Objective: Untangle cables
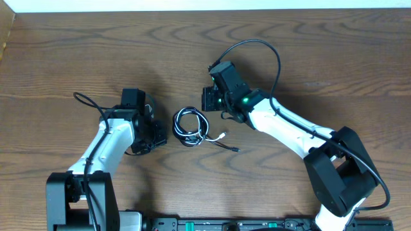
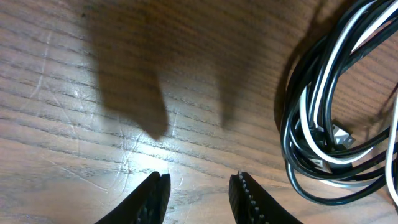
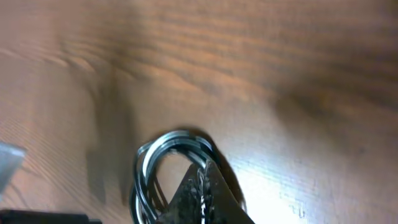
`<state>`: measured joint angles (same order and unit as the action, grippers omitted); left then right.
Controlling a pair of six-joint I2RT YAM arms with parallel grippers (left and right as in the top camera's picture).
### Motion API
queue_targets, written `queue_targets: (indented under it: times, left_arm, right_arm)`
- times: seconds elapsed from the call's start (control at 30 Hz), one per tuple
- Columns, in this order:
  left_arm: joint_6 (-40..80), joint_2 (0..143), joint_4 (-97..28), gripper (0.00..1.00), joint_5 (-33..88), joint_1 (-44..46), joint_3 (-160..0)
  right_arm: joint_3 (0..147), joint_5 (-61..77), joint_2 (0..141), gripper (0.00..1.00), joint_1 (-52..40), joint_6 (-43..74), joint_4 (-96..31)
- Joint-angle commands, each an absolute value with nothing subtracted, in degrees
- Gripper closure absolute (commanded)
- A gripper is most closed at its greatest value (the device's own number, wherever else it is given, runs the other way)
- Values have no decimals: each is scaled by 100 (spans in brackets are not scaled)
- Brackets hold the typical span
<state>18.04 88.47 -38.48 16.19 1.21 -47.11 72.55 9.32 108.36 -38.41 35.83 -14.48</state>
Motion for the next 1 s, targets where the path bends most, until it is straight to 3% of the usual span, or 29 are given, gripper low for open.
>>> queue_targets:
  times: [0.0,0.03,0.07,0.17,0.27,0.47,0.67,0.97]
  left_arm:
    - [1831,8879,-3850,63,1579,93,-4639]
    - [1831,8879,-3848,63,1579,93,-4639]
    - [1831,8879,-3850,63,1579,93,-4639]
    - [1831,8879,-3850,63,1579,93,-4639]
    - [1831,8879,-3850,63,1579,93,-4639]
    - [1831,8879,-3850,63,1579,93,-4639]
    - [1831,8879,-3850,63,1579,93,-4639]
    - [1831,8879,-3850,63,1579,93,-4639]
  right_arm:
    - [7264,910,10954,85,-4095,3680,-1671]
    - [7249,913,10965,71,-4152,3680,-1791]
    - [7234,913,10984,66,-4200,3682,-1900]
    - [7194,856,11006,60,-4366,3682,-2292]
    - [7181,628,11043,60,-4528,3684,-2665]
    - [7177,329,11093,71,-4685,3804,-2845]
    - [7177,-167,11098,70,-4692,4722,-3218]
    - [7177,-110,11426,69,-4681,4803,-3081]
